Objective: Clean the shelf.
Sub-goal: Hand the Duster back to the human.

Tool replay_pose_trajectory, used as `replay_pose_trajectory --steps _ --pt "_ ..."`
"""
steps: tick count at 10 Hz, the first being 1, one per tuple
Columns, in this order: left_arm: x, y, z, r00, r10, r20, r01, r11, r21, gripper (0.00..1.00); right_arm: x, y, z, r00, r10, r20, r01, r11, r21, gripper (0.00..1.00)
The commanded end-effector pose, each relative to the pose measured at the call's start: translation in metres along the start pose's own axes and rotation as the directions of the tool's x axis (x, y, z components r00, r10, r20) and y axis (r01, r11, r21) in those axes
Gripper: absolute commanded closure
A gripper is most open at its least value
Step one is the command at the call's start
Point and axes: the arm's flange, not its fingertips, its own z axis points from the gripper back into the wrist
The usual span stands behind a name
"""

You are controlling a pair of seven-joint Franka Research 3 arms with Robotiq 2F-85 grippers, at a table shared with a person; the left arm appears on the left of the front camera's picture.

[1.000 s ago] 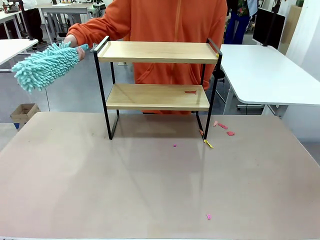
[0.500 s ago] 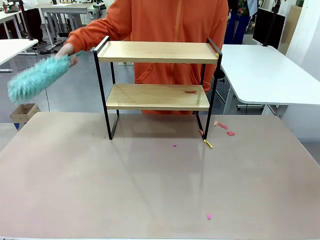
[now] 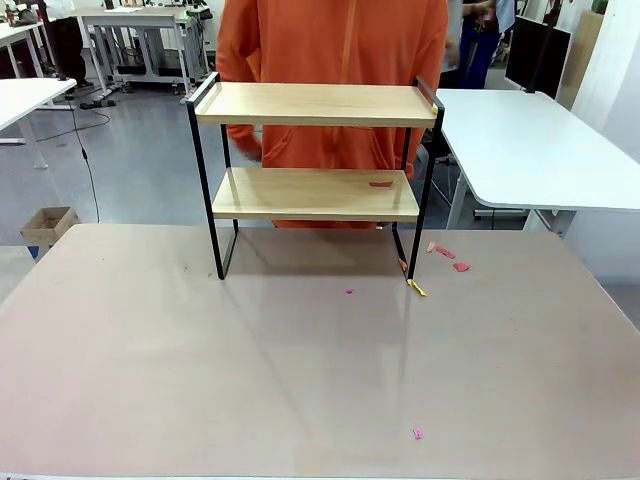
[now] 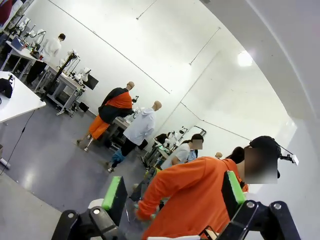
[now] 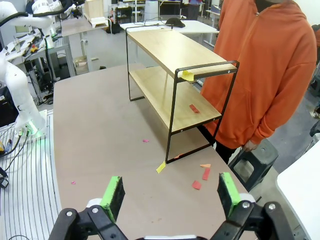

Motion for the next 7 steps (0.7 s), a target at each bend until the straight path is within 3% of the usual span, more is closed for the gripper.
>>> replay_pose_trajectory --steps 1,7 --pt "-0.0001 -0.0014 0.0009 1.0 0.007 0.005 -0.007 1.0 0.001 0.0 0.0015 0.0 0.0006 1.0 0.01 0.0 -0.01 1.0 0.001 0.0" --pt "-0.0001 -0.0014 0.0009 1.0 0.007 0.005 -0.007 1.0 0.001 0.0 0.0015 0.0 0.0006 1.0 0.01 0.0 -0.01 1.0 0.001 0.0"
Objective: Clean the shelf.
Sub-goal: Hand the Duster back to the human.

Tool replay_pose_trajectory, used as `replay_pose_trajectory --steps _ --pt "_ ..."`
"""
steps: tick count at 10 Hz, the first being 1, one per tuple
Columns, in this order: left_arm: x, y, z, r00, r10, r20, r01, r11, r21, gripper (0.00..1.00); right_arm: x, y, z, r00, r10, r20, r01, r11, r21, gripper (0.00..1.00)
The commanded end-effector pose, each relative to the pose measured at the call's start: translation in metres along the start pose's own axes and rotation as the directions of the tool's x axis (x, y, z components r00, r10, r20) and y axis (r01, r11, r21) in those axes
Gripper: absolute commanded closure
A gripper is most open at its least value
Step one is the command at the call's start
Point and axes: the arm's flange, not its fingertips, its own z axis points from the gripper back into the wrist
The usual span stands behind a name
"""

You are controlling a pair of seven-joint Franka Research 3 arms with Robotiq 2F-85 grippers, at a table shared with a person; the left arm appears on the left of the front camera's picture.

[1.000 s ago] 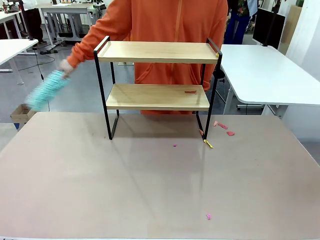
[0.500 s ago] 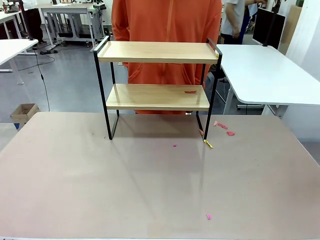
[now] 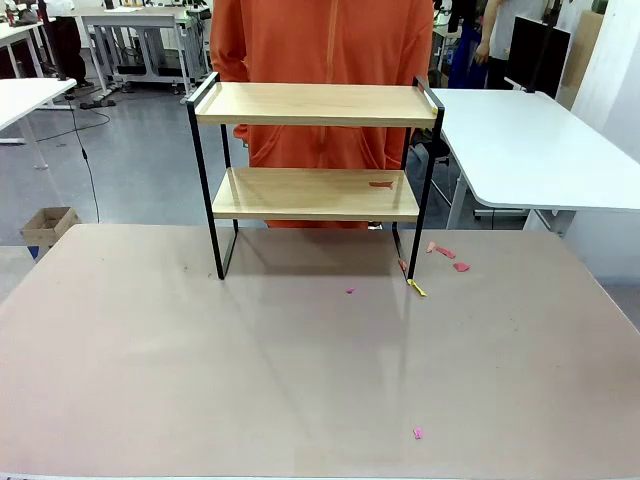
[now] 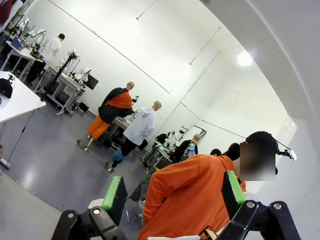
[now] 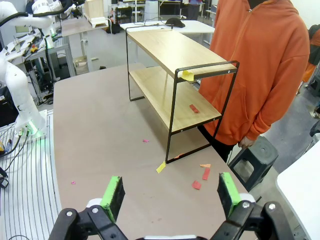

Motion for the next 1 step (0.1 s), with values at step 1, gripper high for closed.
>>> replay_pose_trajectory --steps 1 --pt "0.0 -0.0014 0.001 1.0 0.007 0.005 -0.007 1.0 0.001 0.0 0.0015 0.0 0.0006 1.0 0.01 0.0 -0.01 1.0 0.001 0.0"
